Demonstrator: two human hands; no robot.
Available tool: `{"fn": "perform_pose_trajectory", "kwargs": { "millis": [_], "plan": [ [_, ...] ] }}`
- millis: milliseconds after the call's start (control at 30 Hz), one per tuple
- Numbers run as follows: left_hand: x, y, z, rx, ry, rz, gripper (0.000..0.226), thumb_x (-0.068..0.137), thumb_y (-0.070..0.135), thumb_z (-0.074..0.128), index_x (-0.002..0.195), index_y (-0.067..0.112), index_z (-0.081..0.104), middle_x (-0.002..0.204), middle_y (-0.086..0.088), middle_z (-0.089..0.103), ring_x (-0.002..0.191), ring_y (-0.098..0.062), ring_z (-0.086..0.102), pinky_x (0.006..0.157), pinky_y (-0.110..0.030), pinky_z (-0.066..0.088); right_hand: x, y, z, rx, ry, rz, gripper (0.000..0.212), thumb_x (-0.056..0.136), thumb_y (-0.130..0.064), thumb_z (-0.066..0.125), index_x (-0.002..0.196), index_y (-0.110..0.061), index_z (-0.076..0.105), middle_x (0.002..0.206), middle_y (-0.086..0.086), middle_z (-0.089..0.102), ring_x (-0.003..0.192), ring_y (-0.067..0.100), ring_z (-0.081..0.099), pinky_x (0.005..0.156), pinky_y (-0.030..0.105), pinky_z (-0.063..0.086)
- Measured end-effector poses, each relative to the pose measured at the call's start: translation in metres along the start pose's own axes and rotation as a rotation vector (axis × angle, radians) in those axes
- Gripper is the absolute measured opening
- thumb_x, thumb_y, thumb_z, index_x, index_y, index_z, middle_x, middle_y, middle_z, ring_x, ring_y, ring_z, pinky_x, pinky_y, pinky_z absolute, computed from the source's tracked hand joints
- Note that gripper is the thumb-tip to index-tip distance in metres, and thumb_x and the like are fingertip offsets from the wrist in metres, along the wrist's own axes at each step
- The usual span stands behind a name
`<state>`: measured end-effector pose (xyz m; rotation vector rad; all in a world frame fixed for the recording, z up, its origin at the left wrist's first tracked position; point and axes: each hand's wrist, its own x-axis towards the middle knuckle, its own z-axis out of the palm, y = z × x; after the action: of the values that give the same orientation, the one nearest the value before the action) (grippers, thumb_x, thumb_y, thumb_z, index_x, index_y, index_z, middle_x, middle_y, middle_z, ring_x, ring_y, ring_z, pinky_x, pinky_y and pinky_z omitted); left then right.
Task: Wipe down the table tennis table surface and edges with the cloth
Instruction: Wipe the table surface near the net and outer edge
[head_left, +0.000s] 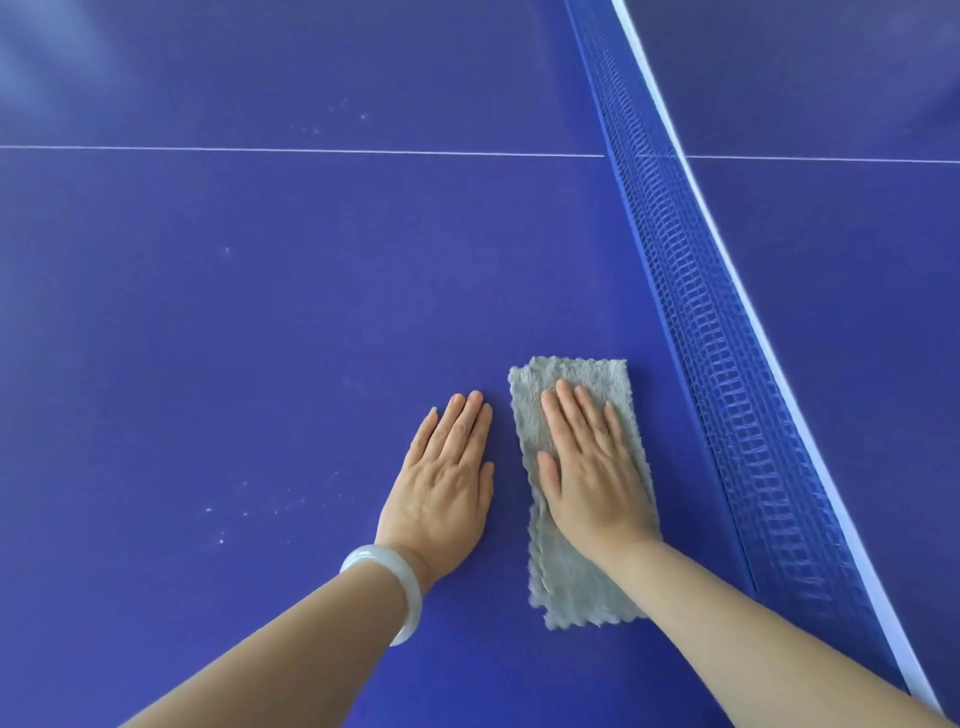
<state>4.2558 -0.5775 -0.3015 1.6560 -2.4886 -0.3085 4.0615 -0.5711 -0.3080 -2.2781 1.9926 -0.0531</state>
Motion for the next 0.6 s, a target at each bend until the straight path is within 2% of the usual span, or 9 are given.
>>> {"fn": "perform_pose_trajectory", "kwargs": {
  "millis": [100,133,233,333,400,500,600],
  "plan": [
    [0.0,-0.002,0.003,-0.004,0.008,-0.003,0.058,0.101,0.031,0.02,0.155,0.009,0.021,0.163,-0.004,0.015,0.152,-0.018,0.011,0.124,-0.038,0.006,-0.014,0.038,0.0,-0.038,-0.042,-0.158,0.059,0.103,-0.039,0.018,0.159,-0.018,0.014,0.166,-0.002,0.007,0.153,0.014,0.002,0.124,0.043,0.01],
    [0.0,-0.001,0.003,-0.003,0.006,-0.005,0.059,0.101,0.031,0.02,0.156,0.009,0.02,0.163,-0.004,0.015,0.152,-0.018,0.01,0.124,-0.037,0.005,-0.006,0.053,-0.004,-0.051,-0.048,-0.107,0.06,0.102,-0.041,0.015,0.159,-0.02,0.011,0.167,-0.003,0.005,0.153,0.013,-0.001,0.124,0.043,0.008],
    [0.001,0.001,0.001,-0.004,0.002,-0.01,0.059,0.101,0.031,0.019,0.155,0.009,0.022,0.163,-0.004,0.017,0.152,-0.018,0.011,0.124,-0.037,0.004,0.033,0.077,-0.015,-0.076,-0.043,0.245,0.062,0.1,-0.043,0.01,0.159,-0.024,0.002,0.166,-0.004,-0.002,0.152,0.013,-0.006,0.125,0.042,0.001],
    [0.001,0.0,0.002,-0.014,0.004,-0.009,0.057,0.103,0.03,0.023,0.156,0.009,0.021,0.164,-0.004,0.015,0.152,-0.018,0.01,0.124,-0.037,0.003,0.035,0.059,-0.016,-0.079,-0.035,0.32,0.061,0.101,-0.041,0.013,0.158,-0.023,0.0,0.166,-0.003,-0.003,0.153,0.017,-0.004,0.125,0.047,0.003],
    [-0.001,-0.001,0.003,-0.006,0.001,-0.01,0.058,0.102,0.031,0.02,0.156,0.009,0.018,0.164,-0.003,0.013,0.152,-0.018,0.008,0.124,-0.037,0.002,0.001,0.029,-0.008,-0.091,0.004,0.255,0.061,0.102,-0.039,0.016,0.159,-0.02,0.006,0.166,0.0,0.003,0.153,0.021,0.002,0.124,0.051,0.007],
    [0.0,0.0,0.002,-0.013,-0.001,-0.005,0.057,0.104,0.031,0.02,0.156,0.01,0.015,0.164,-0.003,0.009,0.152,-0.018,0.004,0.124,-0.037,0.001,-0.066,-0.003,0.004,-0.058,-0.021,-0.006,0.063,0.1,-0.037,0.024,0.159,-0.016,0.013,0.166,0.003,0.008,0.153,0.023,0.007,0.122,0.053,0.011],
    [0.0,0.001,0.002,-0.022,0.005,-0.005,0.057,0.104,0.03,0.025,0.157,0.01,0.014,0.165,-0.003,0.008,0.152,-0.018,0.003,0.124,-0.036,-0.002,-0.064,0.018,0.003,-0.062,-0.042,-0.208,0.063,0.101,-0.039,0.028,0.158,-0.017,0.016,0.166,0.0,0.009,0.153,0.019,0.008,0.121,0.05,0.015]
  ]
}}
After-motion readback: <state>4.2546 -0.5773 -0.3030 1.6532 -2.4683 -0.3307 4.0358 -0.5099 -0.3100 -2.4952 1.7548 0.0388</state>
